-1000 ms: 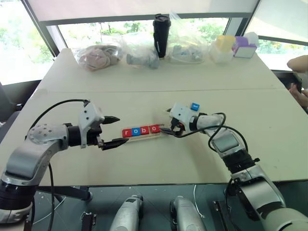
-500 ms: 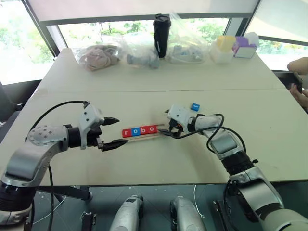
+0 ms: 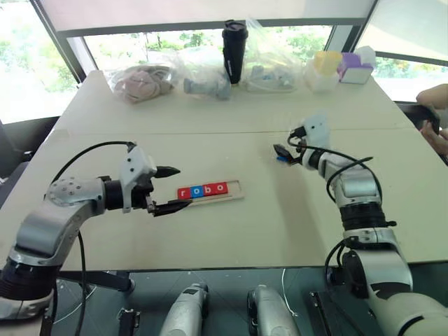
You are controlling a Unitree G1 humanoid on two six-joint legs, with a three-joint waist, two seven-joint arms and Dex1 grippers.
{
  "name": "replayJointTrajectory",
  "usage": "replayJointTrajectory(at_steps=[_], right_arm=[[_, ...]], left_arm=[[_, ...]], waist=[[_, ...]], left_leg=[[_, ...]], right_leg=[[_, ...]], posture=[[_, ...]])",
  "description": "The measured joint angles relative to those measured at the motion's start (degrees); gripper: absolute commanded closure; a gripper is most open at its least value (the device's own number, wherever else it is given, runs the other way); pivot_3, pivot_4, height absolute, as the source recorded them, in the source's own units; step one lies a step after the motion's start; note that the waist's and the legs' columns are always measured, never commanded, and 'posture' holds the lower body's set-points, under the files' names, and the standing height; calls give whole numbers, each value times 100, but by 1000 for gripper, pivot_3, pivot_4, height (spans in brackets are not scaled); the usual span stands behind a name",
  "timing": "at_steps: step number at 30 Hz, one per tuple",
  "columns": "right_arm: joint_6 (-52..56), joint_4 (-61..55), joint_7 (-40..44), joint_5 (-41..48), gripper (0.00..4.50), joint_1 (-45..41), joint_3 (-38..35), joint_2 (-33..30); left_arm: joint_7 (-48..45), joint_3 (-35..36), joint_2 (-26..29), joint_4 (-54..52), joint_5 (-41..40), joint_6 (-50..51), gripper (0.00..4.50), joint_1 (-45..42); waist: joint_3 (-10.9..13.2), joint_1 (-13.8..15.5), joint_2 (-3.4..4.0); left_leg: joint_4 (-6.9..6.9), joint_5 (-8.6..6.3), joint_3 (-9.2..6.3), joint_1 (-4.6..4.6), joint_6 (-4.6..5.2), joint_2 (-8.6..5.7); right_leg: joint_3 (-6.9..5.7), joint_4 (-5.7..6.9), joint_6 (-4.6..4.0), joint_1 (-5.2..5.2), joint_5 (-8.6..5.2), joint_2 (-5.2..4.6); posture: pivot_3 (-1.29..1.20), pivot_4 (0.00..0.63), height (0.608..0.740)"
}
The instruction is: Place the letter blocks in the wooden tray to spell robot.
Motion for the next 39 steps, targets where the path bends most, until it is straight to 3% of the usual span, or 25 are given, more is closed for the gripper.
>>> replayJointTrajectory(at_steps=[7, 10, 12, 22, 29, 32, 37, 39], right_arm=[[-250, 265, -216, -112, 26, -89, 164, 67], [-1145, 213, 723, -580, 26, 279, 1092, -564], [-1396, 236, 1236, -601, 26, 283, 1213, -835], [-2155, 2142, 2385, -548, 26, -613, 1208, -1055], [-2233, 3463, 2505, -506, 26, -1332, 1048, -800], [-2286, 3776, 2485, -501, 859, -1480, 992, -716], [-2470, 3940, 2637, -506, 3346, -1535, 957, -640], [-2481, 3953, 2661, -506, 3338, -1535, 947, -639]], left_arm=[[-2, -98, -19, 3, 31, -26, 0, -29], [5, -94, -9, -8, 30, -24, 0, 30], [10, -94, -7, -9, 30, -22, 0, 44], [80, -97, -15, -9, 38, -25, 0, 44], [126, -100, -26, -14, 60, -25, 0, 45], [165, -99, -26, -16, 86, -25, 0, 54], [221, -100, -26, -25, 93, -25, 0, 121], [232, -99, -26, -40, 94, -25, 0, 139]], waist=[[0, 5, 0], [0, 47, 0], [0, 30, -1], [0, 5, -2], [0, -13, -1], [0, -4, -1], [0, 0, -1], [0, 0, -1]], left_leg=[[0, 0, 2, 0, 0, 0], [3, 0, 3, 0, 0, -3], [6, 0, 9, 3, 1, -2], [2, 0, 13, 35, 0, 5], [1, 0, 17, 37, 0, 6], [0, 0, 17, 37, 0, 5], [0, -1, 19, 37, 0, 5], [0, -1, 19, 37, 0, 5]], right_leg=[[0, 0, 3, 2, 1, 1], [-1, -7, 6, 10, -1, 1], [1, -7, 5, 12, -1, -1], [4, -4, -13, 34, -7, 0], [9, -2, -11, 32, -5, 1], [10, -4, -10, 32, -5, 1], [13, -4, -1, 32, 0, 1], [13, -4, -2, 32, 0, 1]], posture=[[0, 150, 740], [0, 150, 740], [0, 150, 740], [0, 150, 740], [0, 150, 740], [0, 150, 740], [0, 150, 740], [0, 150, 740]])
